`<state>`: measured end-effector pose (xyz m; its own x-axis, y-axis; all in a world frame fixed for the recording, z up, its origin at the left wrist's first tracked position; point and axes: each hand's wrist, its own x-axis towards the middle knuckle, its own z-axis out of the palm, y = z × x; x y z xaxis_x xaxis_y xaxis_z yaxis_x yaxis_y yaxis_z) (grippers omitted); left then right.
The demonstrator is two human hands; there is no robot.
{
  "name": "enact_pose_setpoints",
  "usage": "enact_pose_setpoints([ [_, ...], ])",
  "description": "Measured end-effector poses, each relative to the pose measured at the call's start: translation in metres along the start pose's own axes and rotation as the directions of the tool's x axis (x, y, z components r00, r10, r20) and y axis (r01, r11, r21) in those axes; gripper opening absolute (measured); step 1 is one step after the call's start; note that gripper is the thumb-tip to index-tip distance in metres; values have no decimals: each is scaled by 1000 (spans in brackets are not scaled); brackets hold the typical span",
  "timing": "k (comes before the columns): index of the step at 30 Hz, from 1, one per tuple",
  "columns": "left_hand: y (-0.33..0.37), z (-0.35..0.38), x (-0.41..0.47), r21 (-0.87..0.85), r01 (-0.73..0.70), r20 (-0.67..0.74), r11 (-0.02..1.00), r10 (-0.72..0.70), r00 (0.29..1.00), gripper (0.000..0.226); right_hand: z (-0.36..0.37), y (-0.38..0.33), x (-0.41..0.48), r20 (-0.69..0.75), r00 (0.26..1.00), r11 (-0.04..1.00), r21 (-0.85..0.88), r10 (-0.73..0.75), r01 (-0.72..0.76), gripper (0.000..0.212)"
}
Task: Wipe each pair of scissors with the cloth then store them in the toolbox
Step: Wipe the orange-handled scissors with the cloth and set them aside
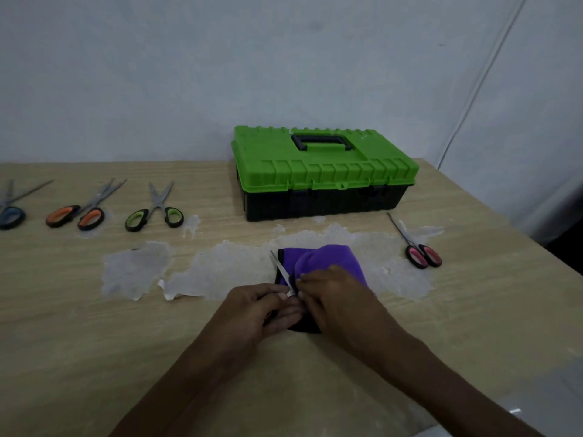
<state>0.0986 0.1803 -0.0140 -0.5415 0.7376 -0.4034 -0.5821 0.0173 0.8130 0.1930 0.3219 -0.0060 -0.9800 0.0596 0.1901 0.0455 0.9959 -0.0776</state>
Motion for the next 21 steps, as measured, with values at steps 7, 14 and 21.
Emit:
enact_pose_setpoints([
  [7,0,0,1,-22,-16,-8,1000,16,1000,18,-3,15,8,7,995,994,-52,101,-101,28],
  [14,0,0,0,3,-16,2,1000,16,1000,16,-10,17,6,-24,979,978,-40,204,-205,32],
  [21,-2,-2,2,-9,-29,1,1000,29,1000,18,-6,5,0,-12,988,987,-41,154,-154,32],
])
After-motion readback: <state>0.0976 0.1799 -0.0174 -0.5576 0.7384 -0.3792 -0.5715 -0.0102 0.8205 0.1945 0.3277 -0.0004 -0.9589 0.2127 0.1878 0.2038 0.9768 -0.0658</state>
